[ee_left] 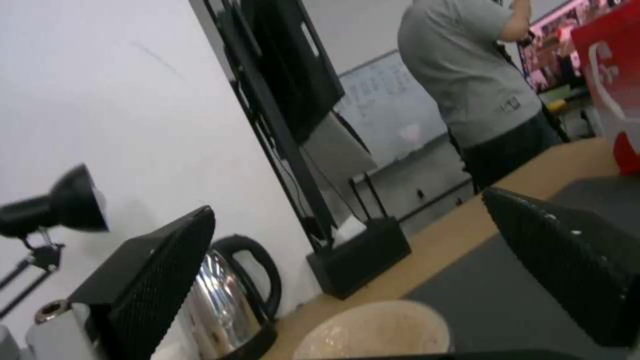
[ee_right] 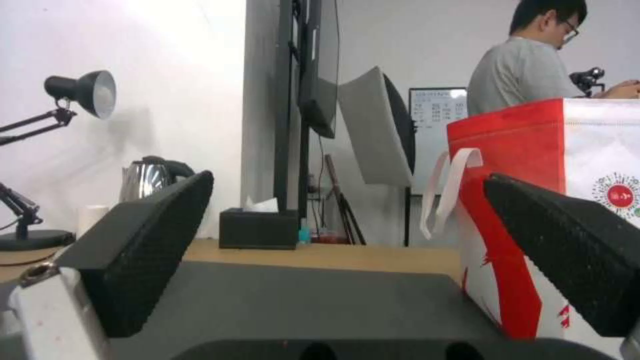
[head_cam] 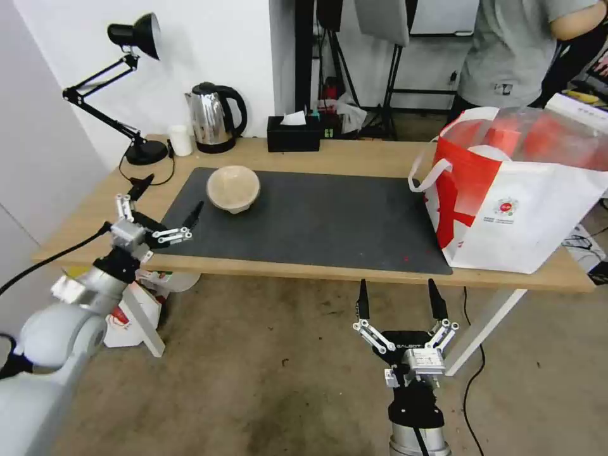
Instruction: Pick up the trash from the table and place it into the takeout bag.
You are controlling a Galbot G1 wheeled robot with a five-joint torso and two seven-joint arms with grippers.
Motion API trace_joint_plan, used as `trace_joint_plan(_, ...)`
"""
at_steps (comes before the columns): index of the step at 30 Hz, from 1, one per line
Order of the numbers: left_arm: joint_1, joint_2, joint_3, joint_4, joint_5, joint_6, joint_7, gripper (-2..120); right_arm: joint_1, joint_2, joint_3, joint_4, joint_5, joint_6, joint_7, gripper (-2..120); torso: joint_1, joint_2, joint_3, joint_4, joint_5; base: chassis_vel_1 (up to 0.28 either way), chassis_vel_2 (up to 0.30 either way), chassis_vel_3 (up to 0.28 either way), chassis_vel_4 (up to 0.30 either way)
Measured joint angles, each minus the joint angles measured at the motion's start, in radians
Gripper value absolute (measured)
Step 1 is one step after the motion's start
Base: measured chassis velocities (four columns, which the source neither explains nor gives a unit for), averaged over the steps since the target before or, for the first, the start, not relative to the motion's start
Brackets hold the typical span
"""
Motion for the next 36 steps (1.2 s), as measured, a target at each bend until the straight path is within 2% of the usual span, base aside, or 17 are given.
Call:
trace_joint_plan(3,-0.036,0.047,0.028,0.036,-0.021,0.009,0.000,100,0.000,0.000,0.000,0.000,0.000,0.000,0.000,100,0.000,0.000,0.000,0.0000,0.0000,0.000,0.000,0.000,0.000)
trace_joint_plan(5,-0.036,0.047,0.028,0.036,-0.021,0.009,0.000,100,0.000,0.000,0.000,0.000,0.000,0.000,0.000,100,0.000,0.000,0.000,0.0000,0.0000,0.000,0.000,0.000,0.000)
trace_joint_plan(6,-0.056,0.072,0.047,0.060,-0.030,0.012,0.000,100,0.000,0.000,0.000,0.000,0.000,0.000,0.000,100,0.000,0.000,0.000,0.0000,-0.0001,0.000,0.000,0.000,0.000)
trace_joint_plan(13,-0.093,0.136,0.101,0.096,-0.076,0.036,0.000,100,0.000,0.000,0.000,0.001,0.000,0.000,0.000,100,0.000,0.000,0.000,0.0000,0.0000,0.000,0.000,0.000,0.000)
trace_joint_plan(19,-0.130,0.157,0.125,0.136,-0.079,0.038,0.000,100,0.000,0.000,0.000,0.001,0.001,0.000,0.000,100,0.000,0.000,0.000,0.0001,0.0000,0.000,0.000,0.000,0.000)
trace_joint_plan(23,-0.169,0.170,0.145,0.188,-0.030,0.009,0.005,100,0.000,0.000,0.000,0.001,0.001,0.000,0.000,100,0.000,0.000,0.000,-0.0002,-0.0002,0.000,0.000,0.000,0.000)
trace_joint_plan(26,-0.213,0.190,0.156,0.243,0.072,-0.041,0.039,100,0.000,0.000,0.000,0.001,0.001,0.000,0.000,100,0.000,0.000,0.000,0.0001,-0.0001,0.000,0.000,0.000,0.000)
trace_joint_plan(28,-0.222,0.197,0.162,0.252,0.084,-0.047,0.043,100,0.000,0.000,0.000,0.001,0.001,0.000,0.000,100,0.000,0.000,0.000,0.0001,-0.0001,0.000,0.000,0.000,0.000)
trace_joint_plan(32,-0.273,0.223,0.201,0.281,0.114,-0.062,0.056,100,0.000,0.000,0.000,0.001,0.001,0.000,0.000,100,0.000,0.000,0.000,0.0000,0.0000,0.000,0.000,0.000,0.000)
trace_joint_plan(36,-0.341,0.229,0.278,0.317,0.154,-0.079,0.074,100,0.000,0.000,0.000,0.001,0.001,0.000,0.000,100,0.000,0.000,0.000,-0.0001,0.0000,0.000,0.000,0.000,0.000)
